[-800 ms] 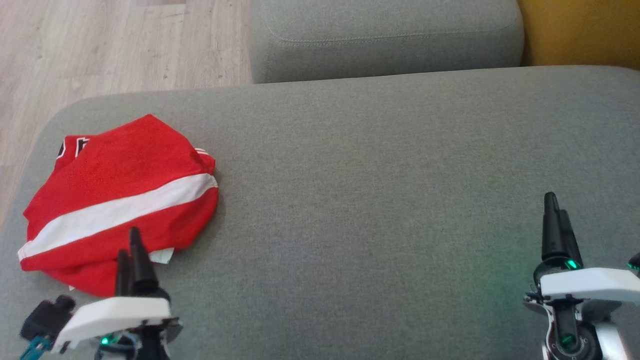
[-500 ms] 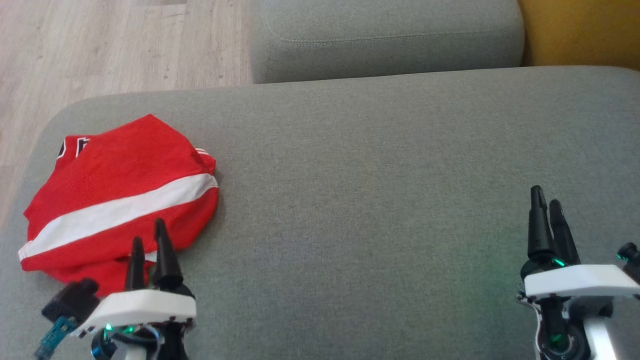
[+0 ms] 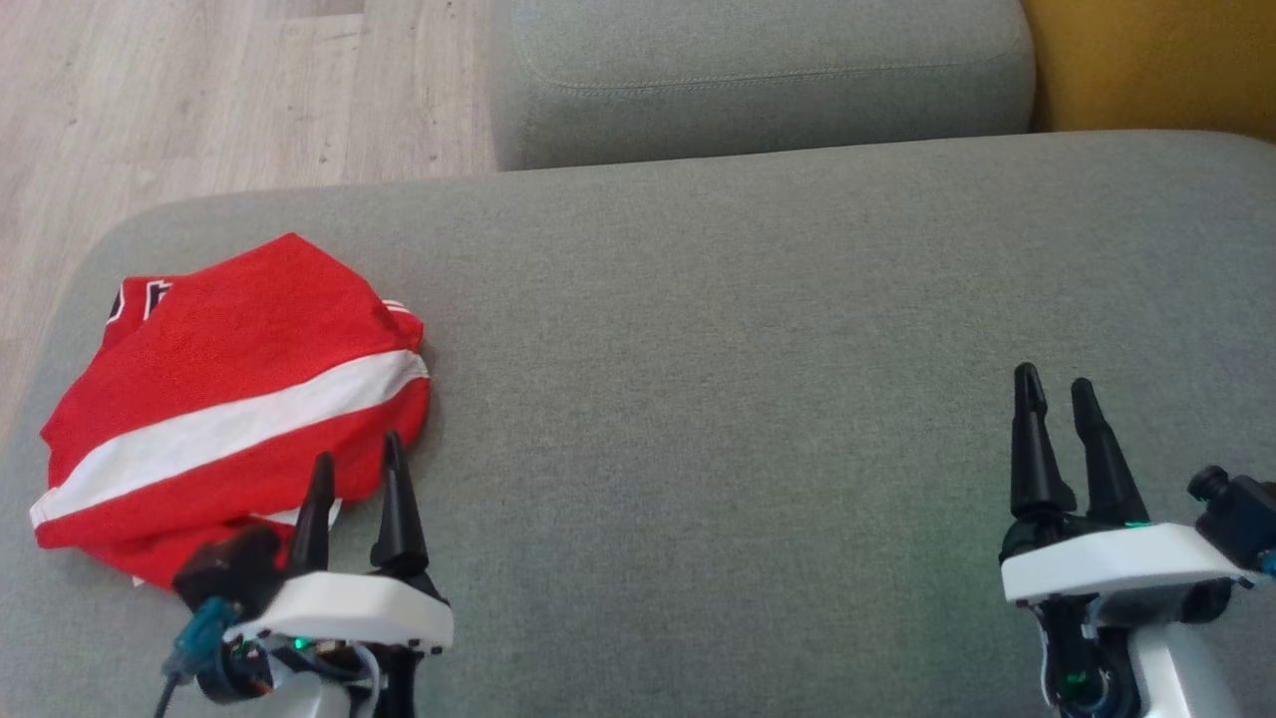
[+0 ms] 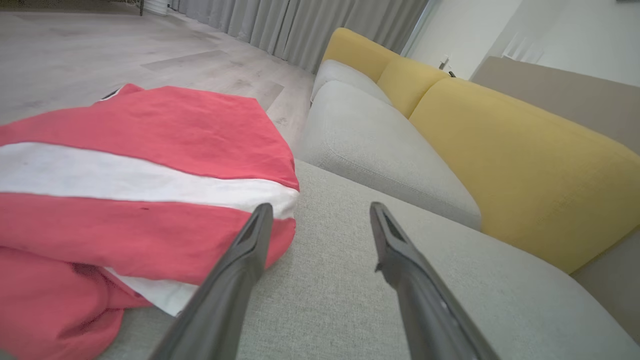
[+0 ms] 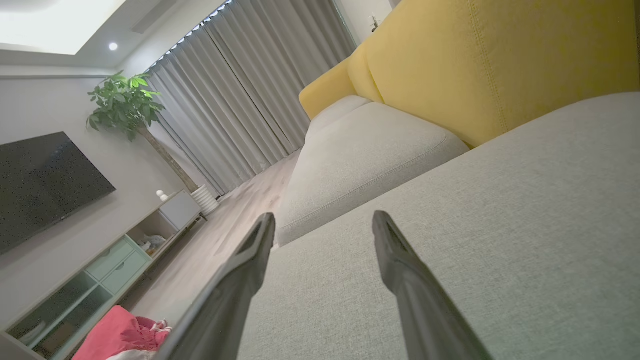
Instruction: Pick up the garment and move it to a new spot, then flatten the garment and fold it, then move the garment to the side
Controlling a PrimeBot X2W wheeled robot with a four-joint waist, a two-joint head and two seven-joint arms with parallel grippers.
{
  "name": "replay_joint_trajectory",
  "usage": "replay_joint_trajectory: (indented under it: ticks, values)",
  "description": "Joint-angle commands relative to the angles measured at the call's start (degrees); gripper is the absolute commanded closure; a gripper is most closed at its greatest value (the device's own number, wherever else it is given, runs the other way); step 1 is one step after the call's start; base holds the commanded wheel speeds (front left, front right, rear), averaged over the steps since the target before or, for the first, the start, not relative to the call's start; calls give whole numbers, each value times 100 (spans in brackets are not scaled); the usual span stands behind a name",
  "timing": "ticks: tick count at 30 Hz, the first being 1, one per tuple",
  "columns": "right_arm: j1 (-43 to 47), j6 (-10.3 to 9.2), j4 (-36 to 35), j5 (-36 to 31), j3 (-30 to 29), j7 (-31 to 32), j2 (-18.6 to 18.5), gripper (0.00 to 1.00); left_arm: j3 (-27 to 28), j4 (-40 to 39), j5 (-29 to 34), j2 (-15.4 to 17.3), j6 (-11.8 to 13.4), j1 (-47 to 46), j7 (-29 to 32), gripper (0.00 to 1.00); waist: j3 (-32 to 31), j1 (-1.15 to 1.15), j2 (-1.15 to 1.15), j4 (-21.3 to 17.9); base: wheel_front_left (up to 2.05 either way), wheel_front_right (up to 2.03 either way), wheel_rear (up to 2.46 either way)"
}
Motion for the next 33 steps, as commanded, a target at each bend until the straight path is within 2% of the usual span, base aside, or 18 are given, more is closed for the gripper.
replay_joint_trajectory:
  ticks: [1,10,26,33]
  values:
    - [-182,54,-252,-288,92,-106,-52,0,-9,-181,239,148,80,-353,-103,0,-3,0,0,-10,0,0,0]
    - [-159,61,-136,-1258,59,-258,-56,0,-656,95,995,432,318,-575,-255,0,-8,0,0,-22,0,0,0]
    - [-255,73,-236,-2861,73,-528,-63,0,-1578,452,2101,706,767,-999,-523,0,73,0,0,18,0,0,0]
    - [-259,78,-264,-3069,116,-629,-66,0,-1565,348,1951,617,830,-983,-624,0,111,0,0,13,0,0,0]
